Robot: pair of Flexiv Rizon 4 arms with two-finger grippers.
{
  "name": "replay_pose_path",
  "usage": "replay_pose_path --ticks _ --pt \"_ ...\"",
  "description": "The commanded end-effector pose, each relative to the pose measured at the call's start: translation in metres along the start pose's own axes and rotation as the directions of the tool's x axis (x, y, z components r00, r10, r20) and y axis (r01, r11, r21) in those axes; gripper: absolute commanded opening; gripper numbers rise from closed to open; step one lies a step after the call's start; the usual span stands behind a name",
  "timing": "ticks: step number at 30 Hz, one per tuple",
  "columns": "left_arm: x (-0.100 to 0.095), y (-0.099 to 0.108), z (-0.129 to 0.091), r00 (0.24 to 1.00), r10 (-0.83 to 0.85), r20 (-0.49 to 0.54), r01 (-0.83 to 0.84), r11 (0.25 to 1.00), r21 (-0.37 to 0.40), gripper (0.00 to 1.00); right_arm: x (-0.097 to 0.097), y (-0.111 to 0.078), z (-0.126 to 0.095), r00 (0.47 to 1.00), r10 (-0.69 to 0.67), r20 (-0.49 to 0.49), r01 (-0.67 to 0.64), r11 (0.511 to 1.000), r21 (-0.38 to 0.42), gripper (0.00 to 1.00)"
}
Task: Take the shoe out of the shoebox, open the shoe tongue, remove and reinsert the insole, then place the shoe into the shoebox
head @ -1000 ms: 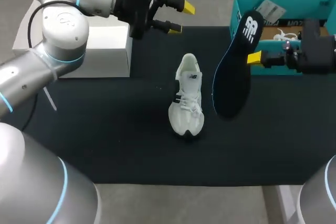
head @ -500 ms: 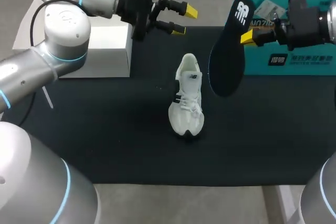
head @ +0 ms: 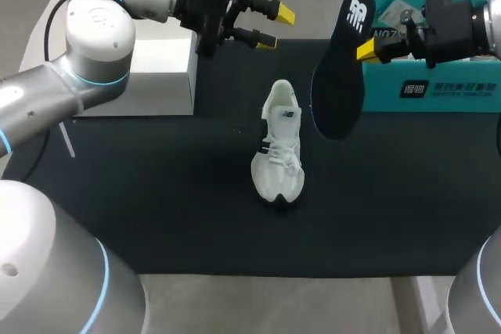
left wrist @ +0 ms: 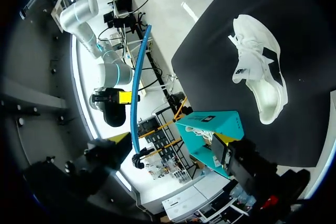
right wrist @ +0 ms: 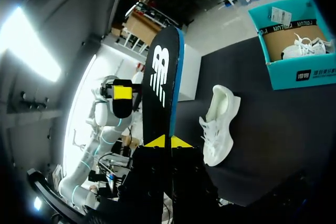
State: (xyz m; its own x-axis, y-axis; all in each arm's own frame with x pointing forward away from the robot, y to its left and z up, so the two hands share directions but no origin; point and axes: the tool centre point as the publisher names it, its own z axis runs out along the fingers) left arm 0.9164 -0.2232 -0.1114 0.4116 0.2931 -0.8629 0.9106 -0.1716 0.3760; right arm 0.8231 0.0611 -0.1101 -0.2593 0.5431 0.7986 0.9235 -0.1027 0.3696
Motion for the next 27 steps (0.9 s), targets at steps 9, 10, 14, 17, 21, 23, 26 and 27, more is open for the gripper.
replay_pose_path --ticks 9,10,14,17,21,23,26,27 --pt "-0.026 0.012 -0.006 0.989 -0.079 0.127 0.089 0.993 -0.071 1.0 0.0 0.0 0.001 1.0 0.002 0.003 -0.002 1.0 -0.001 0.0" --pt "-0.03 0.013 -0.007 0.988 -0.075 0.134 0.086 0.993 -0.079 1.0 0.0 0.002 0.0 1.0 -0.001 0.001 0.001 1.0 -0.005 0.0" --pt "-0.042 0.009 -0.005 0.982 -0.108 0.153 0.12 0.99 -0.071 1.0 0.0 0.012 0.0 1.0 -0.003 -0.008 0.003 1.0 -0.008 0.0" --pt "-0.046 0.005 -0.005 0.979 -0.114 0.171 0.128 0.989 -0.071 1.0 -0.001 0.02 0.0 1.0 0.012 -0.028 -0.012 1.0 -0.004 0.0" --pt "-0.046 -0.002 -0.005 0.973 -0.121 0.198 0.139 0.987 -0.081 1.0 -0.006 0.032 0.006 0.997 0.083 0.003 -0.082 0.993 0.081 0.0" --pt "-0.043 -0.006 -0.002 0.971 -0.122 0.208 0.141 0.986 -0.083 1.0 -0.006 0.041 0.007 0.994 0.108 0.007 -0.108 0.99 0.088 0.0" --pt "-0.039 -0.011 0.003 0.964 -0.121 0.235 0.146 0.985 -0.09 1.0 -0.004 0.056 0.006 0.991 0.133 0.013 -0.134 0.986 0.097 0.0" --pt "-0.037 -0.013 0.006 0.963 -0.127 0.236 0.153 0.984 -0.096 1.0 -0.005 0.06 0.006 0.99 0.141 0.022 -0.142 0.985 0.099 0.0"
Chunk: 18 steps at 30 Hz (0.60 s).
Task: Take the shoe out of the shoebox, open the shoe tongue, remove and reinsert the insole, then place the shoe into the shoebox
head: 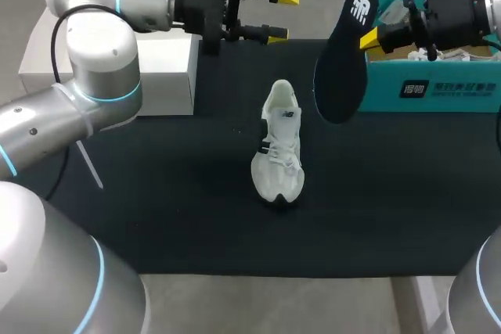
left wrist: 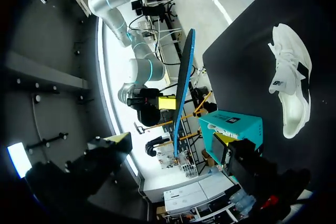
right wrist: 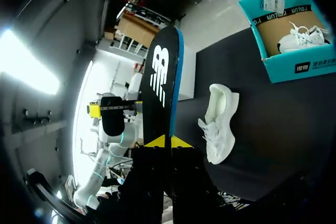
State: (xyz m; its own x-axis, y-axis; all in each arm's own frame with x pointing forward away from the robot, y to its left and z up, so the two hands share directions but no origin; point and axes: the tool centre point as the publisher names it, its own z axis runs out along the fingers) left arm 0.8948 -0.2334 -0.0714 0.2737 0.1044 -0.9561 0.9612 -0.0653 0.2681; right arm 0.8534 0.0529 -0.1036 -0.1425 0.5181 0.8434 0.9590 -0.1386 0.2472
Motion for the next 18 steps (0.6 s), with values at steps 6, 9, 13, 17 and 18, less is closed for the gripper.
replay_pose_path --ticks 6,9,13,17,18 --pt "0.019 -0.016 0.015 0.998 -0.018 0.053 0.022 0.998 -0.066 1.0 0.01 0.048 0.006 0.998 0.037 0.041 -0.041 0.994 0.103 0.0" --pt "0.023 -0.017 0.02 0.997 -0.023 0.073 0.029 0.996 -0.089 1.0 0.01 0.054 0.009 0.998 0.053 0.046 -0.059 0.987 0.147 0.0" --pt "0.025 -0.02 0.027 0.994 -0.029 0.104 0.04 0.993 -0.107 1.0 0.011 0.059 0.017 0.997 0.052 0.063 -0.064 0.973 0.219 0.0" --pt "0.028 -0.02 0.034 0.986 -0.068 0.151 0.086 0.989 -0.117 1.0 0.013 0.063 0.025 0.997 0.043 0.07 -0.06 0.965 0.257 0.0" --pt "0.029 -0.019 0.036 0.987 -0.067 0.146 0.084 0.99 -0.115 1.0 0.013 0.063 0.027 0.997 0.041 0.072 -0.059 0.962 0.268 0.0"
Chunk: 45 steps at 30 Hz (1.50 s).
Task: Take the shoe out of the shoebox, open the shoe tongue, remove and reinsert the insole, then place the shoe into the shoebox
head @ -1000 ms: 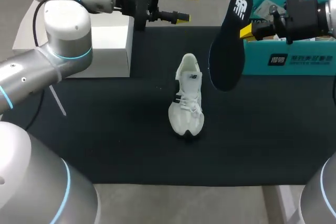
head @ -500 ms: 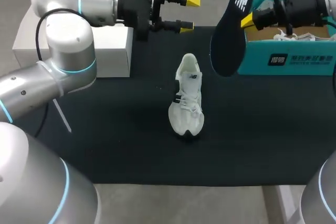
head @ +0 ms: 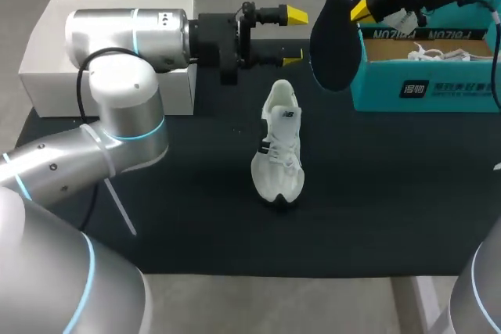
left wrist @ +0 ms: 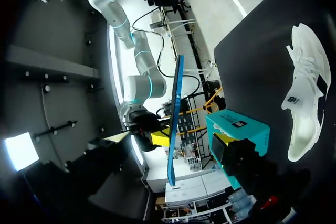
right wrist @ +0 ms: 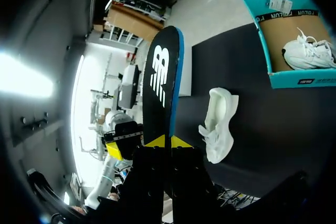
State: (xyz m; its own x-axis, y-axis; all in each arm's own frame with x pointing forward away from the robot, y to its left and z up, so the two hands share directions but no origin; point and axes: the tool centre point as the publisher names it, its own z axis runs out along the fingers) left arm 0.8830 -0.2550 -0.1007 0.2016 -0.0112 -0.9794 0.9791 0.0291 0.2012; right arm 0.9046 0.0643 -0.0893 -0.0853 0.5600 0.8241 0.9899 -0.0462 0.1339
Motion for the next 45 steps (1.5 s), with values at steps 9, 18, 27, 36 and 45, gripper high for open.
replay_pose_path --ticks 9,18,27,36,45 --pt "0.006 0.005 0.021 0.999 -0.003 0.042 0.003 1.0 -0.011 1.0 0.001 0.011 0.024 1.0 0.004 0.021 -0.008 0.983 0.182 0.0" --pt "0.009 0.009 0.029 0.999 -0.016 0.049 0.016 1.0 -0.008 0.61 -0.002 0.008 0.026 1.0 0.022 0.016 -0.024 0.984 0.174 0.0" --pt "0.014 0.007 0.034 0.999 -0.029 0.04 0.029 1.0 0.012 0.28 -0.004 0.009 0.025 0.999 0.036 0.011 -0.038 0.987 0.154 0.0" --pt "0.017 0.006 0.036 0.999 -0.036 0.037 0.035 0.999 0.025 0.0 -0.001 0.009 0.026 0.999 0.037 -0.029 -0.032 0.989 0.141 0.11" --pt "0.012 0.01 0.029 0.996 -0.066 0.062 0.065 0.998 0.016 0.0 0.01 0.002 0.005 0.963 -0.035 -0.268 0.034 0.999 -0.007 1.0"
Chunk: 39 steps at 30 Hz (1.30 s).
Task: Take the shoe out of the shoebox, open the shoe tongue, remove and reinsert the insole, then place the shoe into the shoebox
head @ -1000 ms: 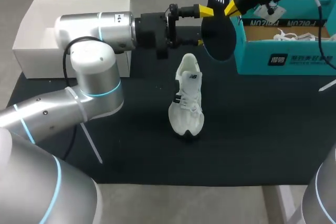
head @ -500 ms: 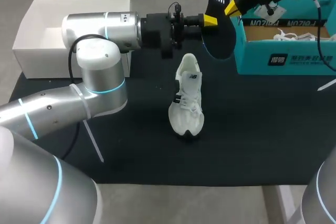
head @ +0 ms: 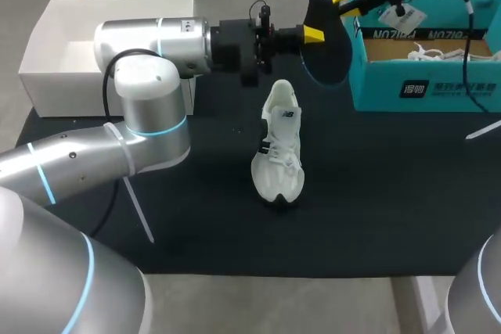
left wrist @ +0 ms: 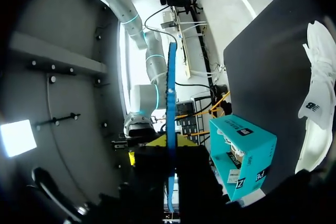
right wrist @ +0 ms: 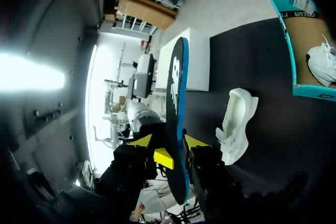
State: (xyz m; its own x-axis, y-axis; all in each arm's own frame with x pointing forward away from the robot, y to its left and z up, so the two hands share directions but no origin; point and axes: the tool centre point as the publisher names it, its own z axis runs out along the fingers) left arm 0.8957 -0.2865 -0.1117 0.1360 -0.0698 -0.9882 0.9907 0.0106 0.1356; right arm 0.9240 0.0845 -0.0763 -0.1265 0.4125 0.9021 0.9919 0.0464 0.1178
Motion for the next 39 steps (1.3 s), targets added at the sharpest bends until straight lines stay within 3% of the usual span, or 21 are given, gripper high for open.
replay_pose_path --ticks 1,7,17,19,22,23,24,39 --pt "-0.003 0.002 -0.004 1.0 0.001 0.006 -0.001 1.0 -0.001 0.0 -0.009 -0.021 -0.009 0.993 -0.028 -0.115 0.016 0.994 -0.104 1.0" --pt "-0.011 0.006 -0.012 1.0 0.004 0.001 -0.004 1.0 0.0 0.0 -0.009 -0.032 -0.019 0.99 -0.069 -0.126 0.05 0.988 -0.147 1.0" --pt "-0.022 0.007 -0.028 0.998 -0.06 -0.011 0.06 0.998 0.002 0.0 -0.016 -0.05 -0.028 0.991 -0.068 -0.116 0.05 0.987 -0.153 1.0" --pt "-0.023 0.005 -0.03 0.982 -0.19 -0.022 0.189 0.982 -0.016 0.0 -0.017 -0.051 -0.027 0.992 -0.057 -0.112 0.039 0.987 -0.154 1.0" --pt "-0.024 0.001 -0.033 0.861 -0.503 -0.074 0.502 0.864 -0.041 0.0 -0.016 -0.052 -0.024 0.993 -0.05 -0.109 0.033 0.987 -0.157 1.0" --pt "-0.024 -0.001 -0.034 0.836 -0.543 -0.084 0.54 0.84 -0.059 0.0 -0.016 -0.052 -0.023 0.993 -0.049 -0.109 0.032 0.987 -0.157 1.0" --pt "-0.026 -0.003 -0.035 0.811 -0.58 -0.082 0.58 0.814 -0.029 0.0 -0.016 -0.052 -0.022 0.993 -0.048 -0.11 0.031 0.987 -0.157 1.0" --pt "-0.026 -0.003 -0.035 0.811 -0.58 -0.082 0.58 0.814 -0.029 0.0 -0.015 -0.051 -0.013 0.993 -0.051 -0.104 0.035 0.988 -0.147 1.0"
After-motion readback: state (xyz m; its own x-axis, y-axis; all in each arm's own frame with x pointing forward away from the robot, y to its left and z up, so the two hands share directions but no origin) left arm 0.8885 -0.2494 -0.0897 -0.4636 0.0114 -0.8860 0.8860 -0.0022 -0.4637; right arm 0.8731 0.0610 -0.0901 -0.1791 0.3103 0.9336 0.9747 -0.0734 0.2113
